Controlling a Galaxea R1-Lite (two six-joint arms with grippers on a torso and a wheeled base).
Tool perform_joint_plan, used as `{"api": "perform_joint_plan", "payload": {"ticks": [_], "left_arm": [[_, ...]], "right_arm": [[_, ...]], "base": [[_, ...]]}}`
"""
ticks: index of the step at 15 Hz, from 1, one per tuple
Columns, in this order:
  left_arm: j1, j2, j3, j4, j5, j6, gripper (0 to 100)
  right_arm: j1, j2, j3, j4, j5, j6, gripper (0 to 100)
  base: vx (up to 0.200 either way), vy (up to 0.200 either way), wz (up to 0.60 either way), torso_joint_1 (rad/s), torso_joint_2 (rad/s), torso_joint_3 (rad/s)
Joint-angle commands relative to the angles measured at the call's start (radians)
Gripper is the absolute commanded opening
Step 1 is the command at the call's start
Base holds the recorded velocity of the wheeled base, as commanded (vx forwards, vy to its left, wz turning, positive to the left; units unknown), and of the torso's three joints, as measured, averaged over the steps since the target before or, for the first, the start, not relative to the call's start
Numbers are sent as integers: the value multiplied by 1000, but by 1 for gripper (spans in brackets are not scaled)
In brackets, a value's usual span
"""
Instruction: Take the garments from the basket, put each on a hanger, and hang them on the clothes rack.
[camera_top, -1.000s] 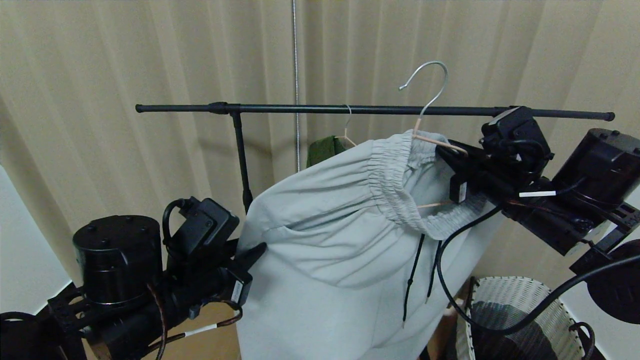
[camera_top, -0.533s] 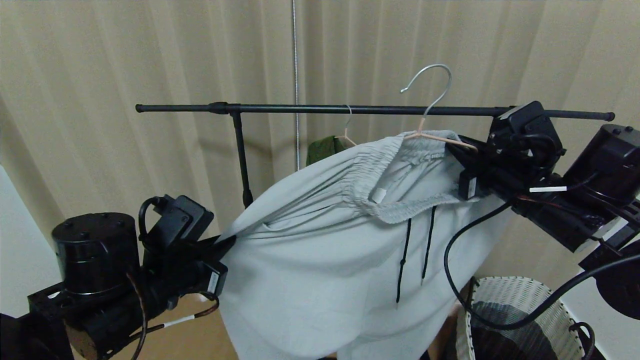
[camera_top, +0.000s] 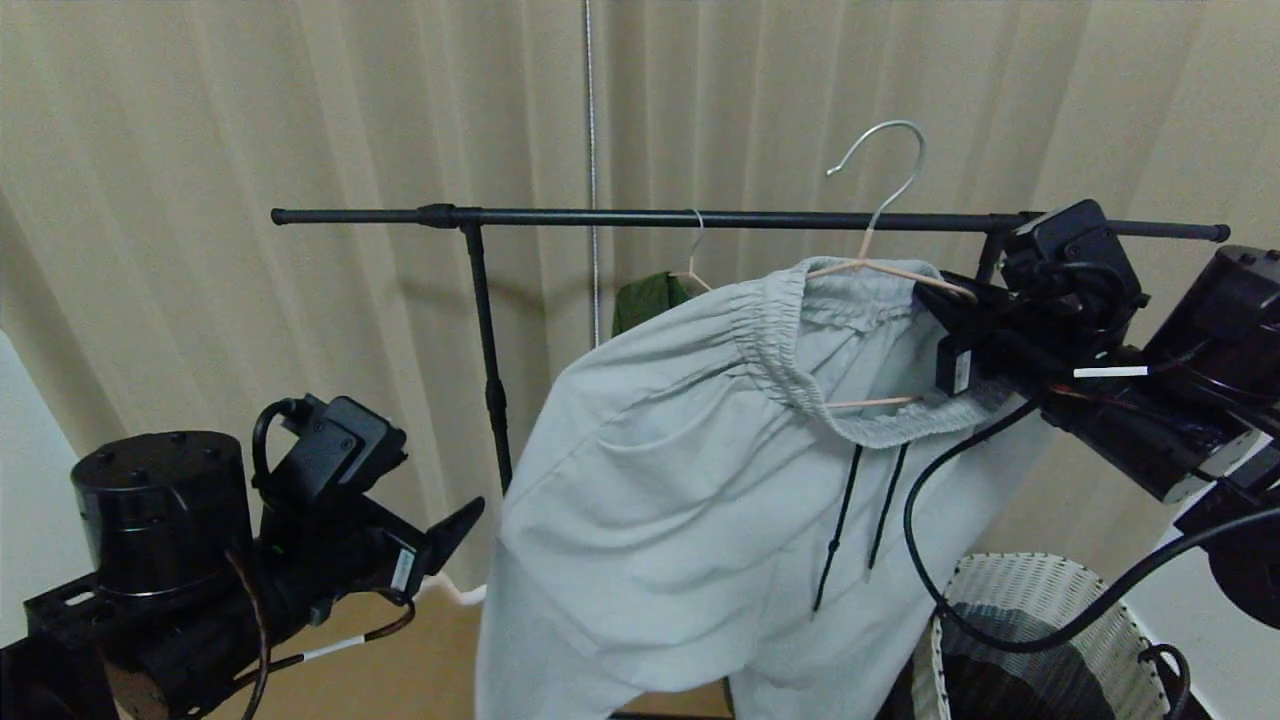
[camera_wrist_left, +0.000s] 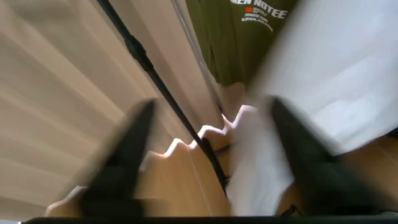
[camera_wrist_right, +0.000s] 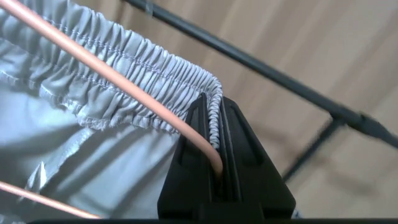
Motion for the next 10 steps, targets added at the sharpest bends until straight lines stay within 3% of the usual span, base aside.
{"api": "perform_joint_plan", "payload": {"ticks": [1,6,10], "left_arm": [[0,-42,18,-2,-4,-2,100],[1,-147,90,-7,-4,-6,100],[3,-200,167,-83,-3,-8,100]], "right_arm": [[-5,-17,-1,23,-17,-1,0],[-46,-82,25,151,-91,-1,0],[-149,-163,77,280,-126,-2,0]], "base": [[0,0,0,0,0,0],[0,0,0,0,0,0],[0,0,0,0,0,0]]}}
